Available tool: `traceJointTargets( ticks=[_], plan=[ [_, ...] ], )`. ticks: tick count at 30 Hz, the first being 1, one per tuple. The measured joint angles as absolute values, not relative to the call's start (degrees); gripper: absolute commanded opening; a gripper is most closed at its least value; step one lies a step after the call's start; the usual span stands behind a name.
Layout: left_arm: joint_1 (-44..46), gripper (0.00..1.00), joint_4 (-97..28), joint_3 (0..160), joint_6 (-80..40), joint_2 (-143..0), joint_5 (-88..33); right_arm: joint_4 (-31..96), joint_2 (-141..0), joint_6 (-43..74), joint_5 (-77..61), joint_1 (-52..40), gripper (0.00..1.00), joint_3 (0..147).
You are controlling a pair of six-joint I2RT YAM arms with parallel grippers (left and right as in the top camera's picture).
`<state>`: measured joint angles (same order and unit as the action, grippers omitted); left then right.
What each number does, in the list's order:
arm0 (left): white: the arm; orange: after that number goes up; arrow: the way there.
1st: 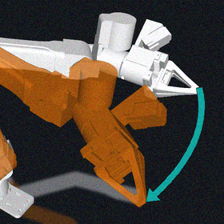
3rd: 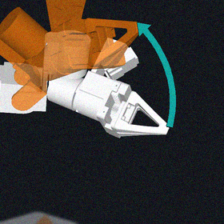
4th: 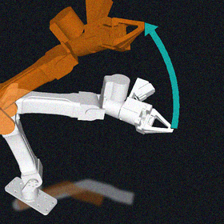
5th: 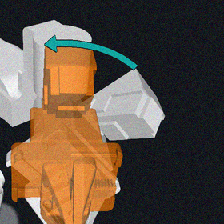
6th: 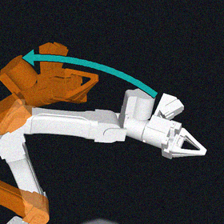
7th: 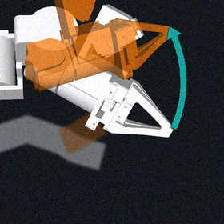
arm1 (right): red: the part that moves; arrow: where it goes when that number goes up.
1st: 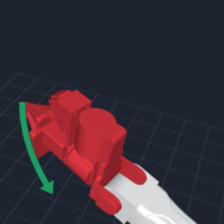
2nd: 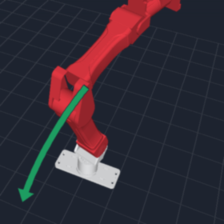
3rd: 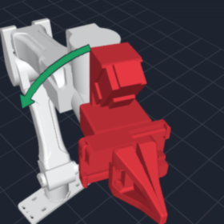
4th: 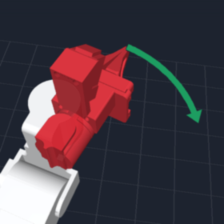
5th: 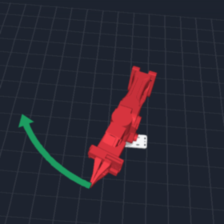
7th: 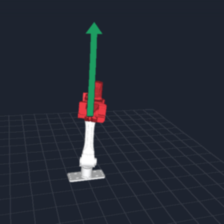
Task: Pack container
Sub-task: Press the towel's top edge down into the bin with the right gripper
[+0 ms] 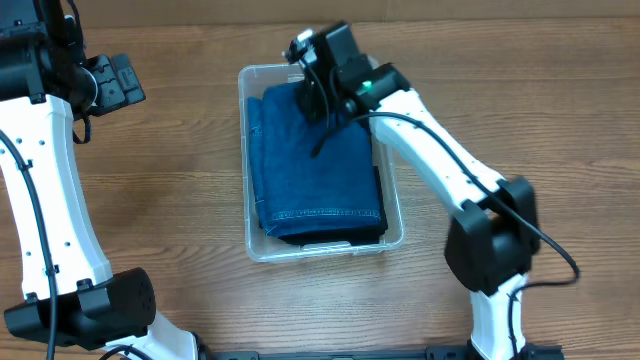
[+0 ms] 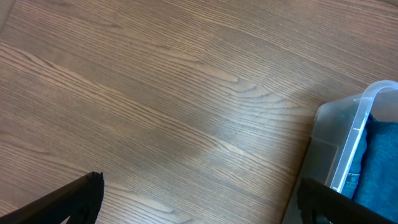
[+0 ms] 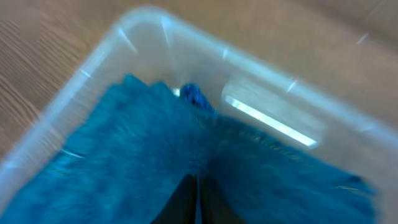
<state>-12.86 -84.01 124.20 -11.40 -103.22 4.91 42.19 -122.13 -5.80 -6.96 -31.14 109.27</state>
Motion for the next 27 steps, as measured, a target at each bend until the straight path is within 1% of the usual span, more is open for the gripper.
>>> traceJointTargets(
  ticks=[2, 3, 6, 7, 8, 9, 10, 11, 12, 13, 14, 15, 19, 22, 24, 25, 27],
  plan=[
    [-12.9, 1.00, -84.1, 124.2, -11.4, -103.2, 4.9, 43.1, -124.6, -5.3, -7.7, -31.1, 0.08, 109.3],
    [-12.9, 1.00, -84.0, 124.2, -11.4, -103.2, 4.9, 43.4, -125.1, -5.1, -8.1, -31.1, 0.11, 109.3],
    [-12.9, 1.00, -84.1, 124.2, -11.6, -103.2, 4.9, 43.7, -125.1, -4.7, -8.7, -31.1, 0.13, 109.6],
    [-12.9, 1.00, -84.1, 124.2, -11.6, -103.2, 4.9, 43.7, -125.1, -4.7, -8.8, -31.1, 0.21, 109.6],
    [-12.9, 1.00, -84.2, 124.2, -11.6, -103.2, 4.9, 43.8, -125.1, -4.7, -8.8, -31.1, 0.39, 109.6],
    [-12.9, 1.00, -84.4, 124.2, -11.6, -103.2, 4.9, 43.8, -125.0, -4.5, -8.9, -31.1, 0.50, 109.6],
    [-12.9, 1.00, -84.4, 124.2, -11.6, -103.2, 4.9, 44.0, -124.8, -4.5, -8.8, -31.1, 0.59, 109.6],
    [-12.9, 1.00, -84.4, 124.2, -11.6, -103.2, 4.9, 44.4, -124.2, -4.7, -8.3, -31.2, 0.64, 109.7],
    [-12.9, 1.00, -84.4, 124.2, -11.6, -103.2, 4.9, 45.0, -123.3, -4.4, -6.5, -31.3, 0.73, 110.0],
    [-12.9, 1.00, -84.5, 124.2, -11.6, -103.2, 4.9, 45.5, -122.0, -4.5, -4.0, -31.3, 0.85, 110.6],
    [-12.9, 1.00, -84.5, 124.2, -11.6, -103.2, 4.9, 45.5, -120.4, -4.4, -1.1, -31.1, 0.95, 111.2],
    [-12.9, 1.00, -84.4, 124.2, -11.6, -103.2, 4.9, 45.4, -117.6, -4.5, 1.9, -30.4, 1.00, 112.0],
    [-12.9, 1.00, -84.4, 124.2, -11.6, -103.2, 4.9, 45.7, -107.5, -3.5, 6.5, -25.6, 1.00, 114.4],
    [-12.9, 1.00, -84.2, 124.2, -11.6, -103.2, 4.9, 48.8, -101.2, -1.5, 6.5, -16.1, 1.00, 116.7],
    [-12.9, 1.00, -83.7, 124.2, -11.6, -103.2, 4.9, 50.6, -100.7, -1.2, 5.7, -13.3, 1.00, 116.9],
    [-12.9, 1.00, -83.6, 124.2, -11.1, -103.2, 4.6, 54.2, -101.1, -0.6, 2.8, -9.2, 1.00, 116.9],
    [-12.9, 1.00, -83.5, 124.2, -9.3, -103.2, 3.0, 55.3, -102.0, 1.2, -0.1, -6.7, 1.00, 116.4]
  ],
)
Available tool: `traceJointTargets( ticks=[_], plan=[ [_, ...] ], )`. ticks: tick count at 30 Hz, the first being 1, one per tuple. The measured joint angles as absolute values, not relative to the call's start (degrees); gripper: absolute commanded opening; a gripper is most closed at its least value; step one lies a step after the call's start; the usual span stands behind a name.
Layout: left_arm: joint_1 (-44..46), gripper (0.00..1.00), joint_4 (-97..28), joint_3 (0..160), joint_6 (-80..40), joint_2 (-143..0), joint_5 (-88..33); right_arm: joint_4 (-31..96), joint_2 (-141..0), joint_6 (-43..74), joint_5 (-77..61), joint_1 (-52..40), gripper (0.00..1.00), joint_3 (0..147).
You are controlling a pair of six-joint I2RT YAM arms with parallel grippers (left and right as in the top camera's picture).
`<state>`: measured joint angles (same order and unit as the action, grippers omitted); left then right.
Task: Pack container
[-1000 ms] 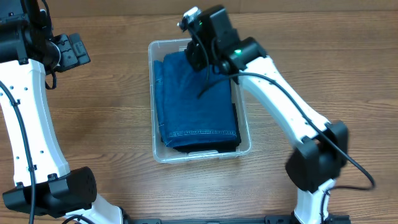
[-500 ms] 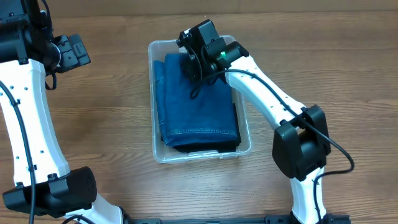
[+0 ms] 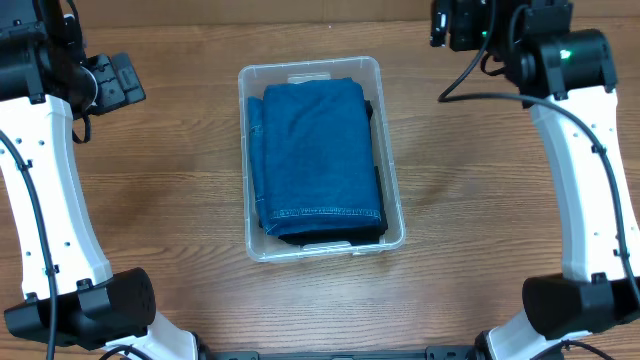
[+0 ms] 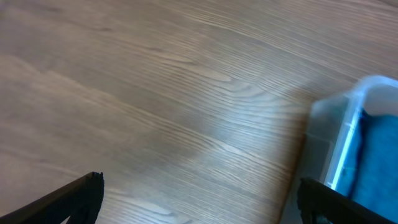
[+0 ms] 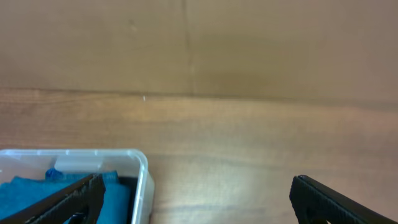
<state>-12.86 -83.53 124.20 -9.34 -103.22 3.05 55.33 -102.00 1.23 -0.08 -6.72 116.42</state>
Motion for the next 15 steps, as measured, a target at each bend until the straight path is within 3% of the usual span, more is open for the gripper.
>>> traceJointTargets(
  ticks=[6, 11, 15],
  plan=[
    [-12.9, 1.00, -83.1, 124.0, -4.5, -102.0, -1.4, 62.3, -99.5, 5.8, -3.8, -0.2, 1.00, 115.1],
    [-12.3, 1.00, -76.7, 112.7, -1.8, -83.9, -4.5, 59.7, -88.8, 6.5, -4.5, 0.7, 1.00, 103.9],
    [-12.0, 1.00, -69.8, 96.8, 0.2, -65.1, -5.1, 51.5, -74.9, 7.1, -4.7, 0.7, 1.00, 85.9]
  ],
)
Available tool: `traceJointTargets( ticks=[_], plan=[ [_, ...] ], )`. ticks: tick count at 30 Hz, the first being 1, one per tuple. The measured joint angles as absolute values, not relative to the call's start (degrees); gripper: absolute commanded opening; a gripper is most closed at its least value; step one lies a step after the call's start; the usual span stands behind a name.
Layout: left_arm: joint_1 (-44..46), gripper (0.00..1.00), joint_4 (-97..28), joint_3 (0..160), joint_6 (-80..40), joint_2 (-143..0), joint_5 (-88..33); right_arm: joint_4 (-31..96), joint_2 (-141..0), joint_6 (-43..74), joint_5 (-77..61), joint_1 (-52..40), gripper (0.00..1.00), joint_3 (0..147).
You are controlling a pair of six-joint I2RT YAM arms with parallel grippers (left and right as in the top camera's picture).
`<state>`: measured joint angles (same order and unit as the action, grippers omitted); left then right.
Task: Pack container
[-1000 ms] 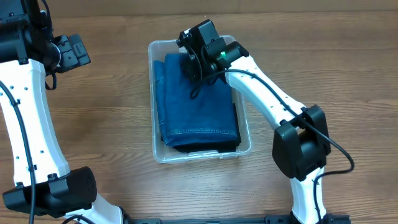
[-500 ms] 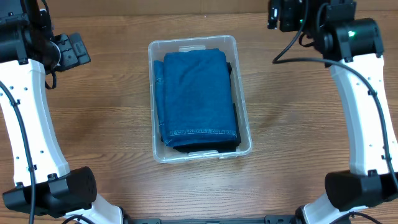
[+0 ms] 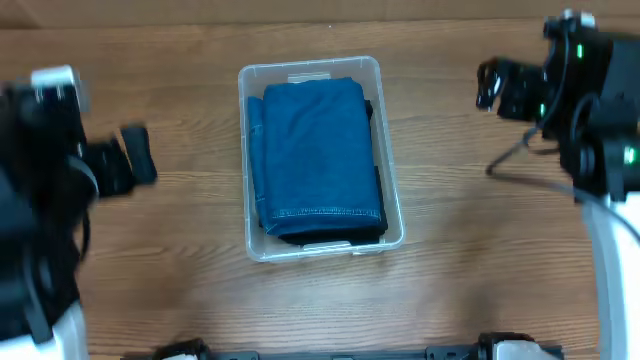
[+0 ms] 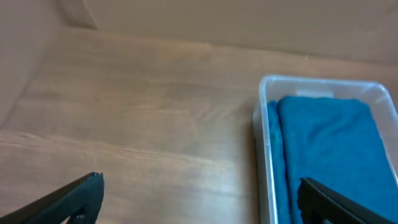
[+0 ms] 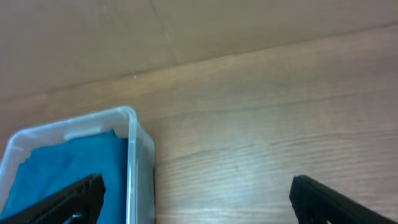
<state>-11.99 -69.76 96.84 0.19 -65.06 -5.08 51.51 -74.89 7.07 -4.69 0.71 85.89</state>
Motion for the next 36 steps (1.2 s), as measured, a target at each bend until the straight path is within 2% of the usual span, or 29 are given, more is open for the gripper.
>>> traceJointTargets(
  ticks=[5, 9, 16, 28, 32, 36],
  plan=[
    [-12.0, 1.00, -64.2, 74.4, 2.1, -44.5, -5.4, 45.9, -55.3, 7.3, -3.9, 0.7, 1.00, 63.9],
    [-12.0, 1.00, -64.5, 64.7, 2.2, -35.8, -5.4, 48.7, -43.3, 7.3, -3.6, 0.7, 1.00, 53.6],
    [-12.0, 1.00, -75.6, 62.2, 2.2, -34.7, -5.4, 63.5, -41.1, 7.3, -3.4, 0.7, 1.00, 51.0],
    [-12.0, 1.00, -75.7, 62.2, 2.2, -34.8, -5.4, 64.9, -41.3, 7.5, -2.6, 0.7, 1.00, 50.9],
    [-12.0, 1.00, -75.7, 62.2, 2.2, -34.8, -5.4, 59.7, -35.6, 5.9, -2.2, 0.7, 1.00, 48.4],
    [-12.0, 1.00, -75.8, 62.2, 2.2, -34.8, -5.4, 47.0, -20.4, 2.8, -2.1, 0.7, 1.00, 38.8]
  ],
)
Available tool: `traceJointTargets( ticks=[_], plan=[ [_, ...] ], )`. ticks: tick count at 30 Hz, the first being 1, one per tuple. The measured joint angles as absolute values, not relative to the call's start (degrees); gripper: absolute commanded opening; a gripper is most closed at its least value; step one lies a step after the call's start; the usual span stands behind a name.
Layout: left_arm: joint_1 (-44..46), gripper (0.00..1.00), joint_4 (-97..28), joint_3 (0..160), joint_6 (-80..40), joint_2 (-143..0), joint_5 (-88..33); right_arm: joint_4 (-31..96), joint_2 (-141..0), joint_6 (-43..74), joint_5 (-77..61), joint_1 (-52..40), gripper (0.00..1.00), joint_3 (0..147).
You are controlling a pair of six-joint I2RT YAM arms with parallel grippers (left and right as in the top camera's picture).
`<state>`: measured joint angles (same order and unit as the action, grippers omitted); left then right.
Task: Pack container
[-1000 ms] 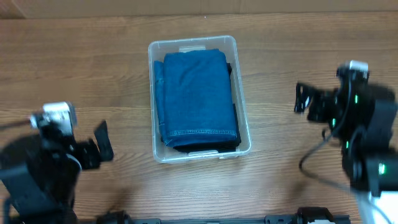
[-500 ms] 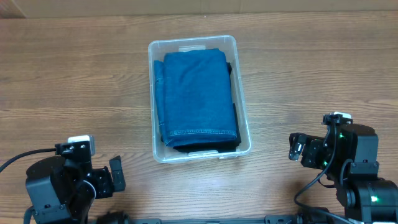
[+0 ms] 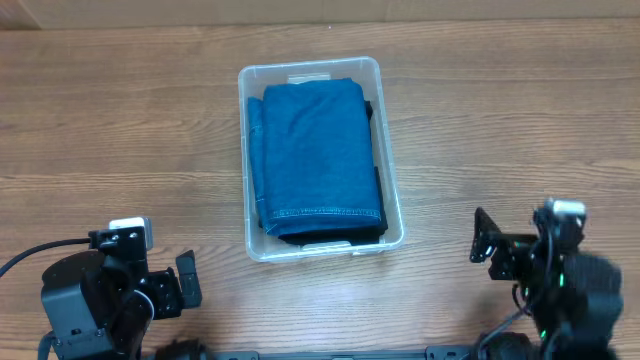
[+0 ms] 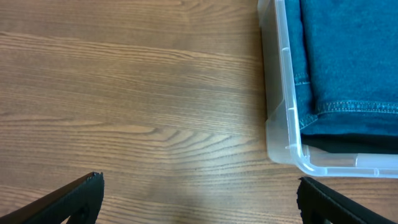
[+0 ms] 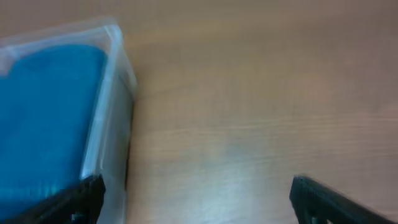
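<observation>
A clear plastic container stands in the middle of the table, and a folded blue denim garment fills it, over a dark layer showing at its near end. At the near left edge my left gripper sits low and open, with nothing between its fingers; its wrist view shows the container's near left corner. Near the right front edge my right gripper is open too and holds nothing. Its blurred wrist view shows the container wall at the left.
The wooden table spreads bare on both sides of the container. A pale wall strip runs along the far edge.
Both arms have dropped from mid-table height at the sides to the near edge of the table, left and right of the container. Both grippers are still open.
My right gripper was over the far end of the denim in the container, while the left arm was raised at the far left. Then the right arm stood clear at the far right. Later both arms were at the sides, and now both are low by the near edge.
</observation>
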<state>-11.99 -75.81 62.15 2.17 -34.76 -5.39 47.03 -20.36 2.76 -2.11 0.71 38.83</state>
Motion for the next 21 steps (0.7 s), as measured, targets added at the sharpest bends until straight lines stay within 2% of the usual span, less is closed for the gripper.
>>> traceJointTargets(
  ticks=[4, 5, 7, 10, 12, 13, 21],
  plan=[
    [-12.0, 1.00, -75.9, 62.1, 2.3, -34.8, -5.4, 30.3, -5.1, 1.5, -2.1, 0.7, 1.00, 23.1],
    [-12.0, 1.00, -75.9, 62.1, 2.4, -34.8, -5.4, 28.4, -4.3, 1.5, -2.1, 0.7, 1.00, 21.7],
    [-12.0, 1.00, -75.9, 62.1, 2.5, -34.8, -5.4, 12.2, -1.0, 1.2, -2.1, 0.7, 1.00, 13.3],
    [-12.0, 1.00, -75.9, 62.1, 2.8, -34.8, -5.4, 0.7, -0.8, 1.2, -2.1, 0.5, 1.00, 5.8],
    [-12.0, 1.00, -75.9, 62.1, 2.8, -34.8, -5.4, 0.6, -0.7, 1.2, -2.1, 0.3, 1.00, 2.2],
    [-12.0, 1.00, -75.9, 62.1, 2.8, -34.8, -5.4, 5.3, -0.9, 1.2, -2.1, 0.3, 1.00, 1.0],
    [-12.0, 1.00, -75.9, 62.1, 3.0, -34.8, -5.4, 5.2, -1.3, 1.2, -1.9, 0.3, 1.00, 1.0]
  ],
)
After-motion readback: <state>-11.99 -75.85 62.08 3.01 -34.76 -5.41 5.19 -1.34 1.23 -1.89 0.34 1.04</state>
